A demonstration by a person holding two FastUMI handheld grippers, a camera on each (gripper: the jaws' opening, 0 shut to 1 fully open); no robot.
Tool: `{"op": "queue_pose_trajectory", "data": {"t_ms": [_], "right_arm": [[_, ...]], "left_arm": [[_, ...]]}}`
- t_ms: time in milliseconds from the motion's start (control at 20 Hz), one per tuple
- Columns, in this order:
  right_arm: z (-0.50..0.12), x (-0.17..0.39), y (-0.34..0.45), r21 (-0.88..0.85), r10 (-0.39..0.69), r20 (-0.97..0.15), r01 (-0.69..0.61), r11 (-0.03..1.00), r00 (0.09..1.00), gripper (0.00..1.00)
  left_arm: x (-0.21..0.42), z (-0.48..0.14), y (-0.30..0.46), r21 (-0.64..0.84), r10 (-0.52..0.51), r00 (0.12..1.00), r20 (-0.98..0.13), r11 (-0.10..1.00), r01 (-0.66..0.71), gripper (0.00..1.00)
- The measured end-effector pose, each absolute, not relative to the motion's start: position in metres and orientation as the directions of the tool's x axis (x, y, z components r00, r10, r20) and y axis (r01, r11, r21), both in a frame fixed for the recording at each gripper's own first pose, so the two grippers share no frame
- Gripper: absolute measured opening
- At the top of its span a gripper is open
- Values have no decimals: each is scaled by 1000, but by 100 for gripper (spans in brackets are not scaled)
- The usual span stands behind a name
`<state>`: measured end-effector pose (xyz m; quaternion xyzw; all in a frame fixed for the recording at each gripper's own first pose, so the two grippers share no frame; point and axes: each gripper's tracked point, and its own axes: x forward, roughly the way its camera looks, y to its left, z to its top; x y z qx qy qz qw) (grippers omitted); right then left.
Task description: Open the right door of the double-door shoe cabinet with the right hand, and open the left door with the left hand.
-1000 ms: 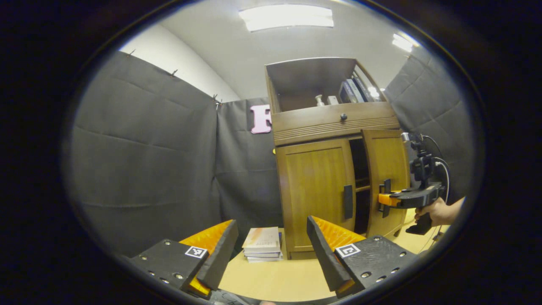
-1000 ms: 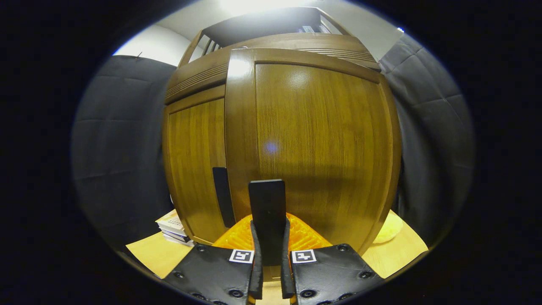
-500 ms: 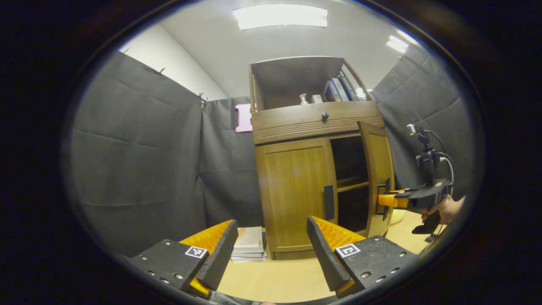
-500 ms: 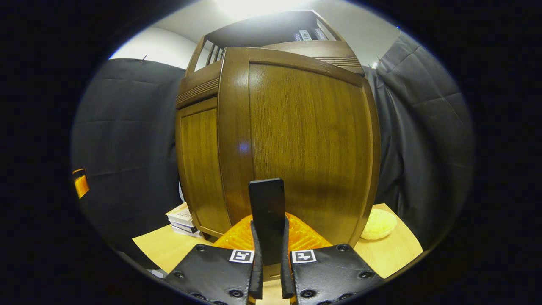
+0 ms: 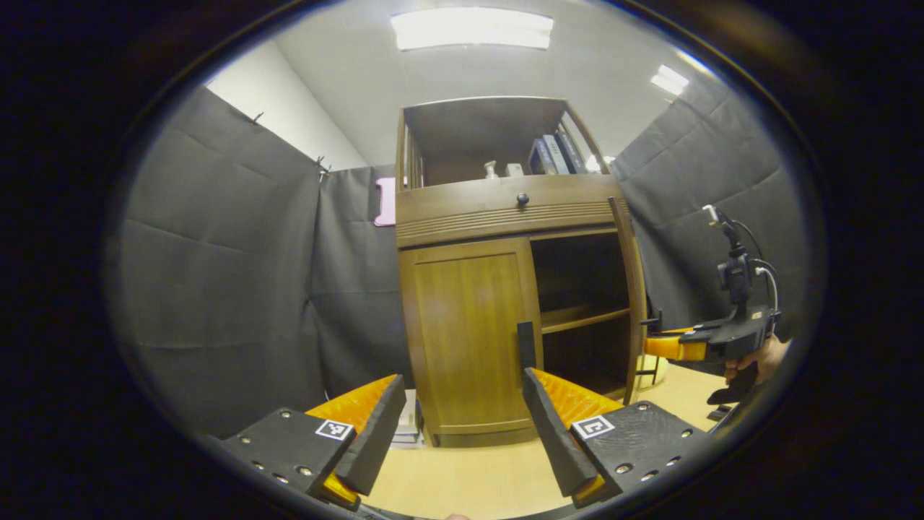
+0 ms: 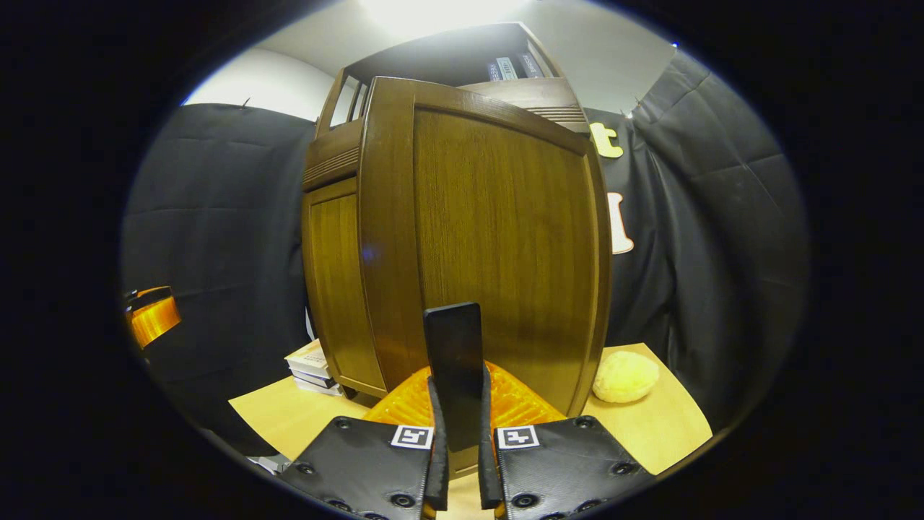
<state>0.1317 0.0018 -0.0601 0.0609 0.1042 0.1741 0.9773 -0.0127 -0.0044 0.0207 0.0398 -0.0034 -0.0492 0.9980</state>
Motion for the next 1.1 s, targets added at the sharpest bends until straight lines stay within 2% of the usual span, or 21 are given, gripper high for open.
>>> {"op": "queue_pose_trajectory", "data": {"t_ms": [400, 450, 500, 850, 900, 1000, 1100], "right_arm": [[-61, 115, -37, 168, 339, -180, -311, 936, 923, 14], [-61, 113, -43, 173, 334, -180, -305, 937, 925, 18], [-62, 111, -47, 178, 329, -180, -298, 938, 927, 14], [-65, 105, -82, 162, 274, -183, -246, 956, 944, 14], [-66, 104, -85, 158, 266, -185, -238, 958, 946, 18], [-65, 104, -92, 143, 245, -185, -220, 965, 952, 18], [-66, 104, -102, 136, 220, -187, -197, 971, 957, 14]], "left_arm": [[-9, 15, -13, 76, -159, 987, 0, 984, 158, 95], [-9, 15, -14, 74, -163, 987, -1, 984, 163, 95], [-9, 13, -15, 71, -168, 986, -3, 983, 168, 95], [-5, 5, -26, 66, -215, 976, -17, 974, 216, 95], [-5, 4, -27, 68, -221, 975, -17, 973, 222, 95], [-5, 4, -29, 70, -232, 972, -20, 970, 233, 95], [-5, 5, -33, 74, -241, 970, -18, 967, 242, 95]]}}
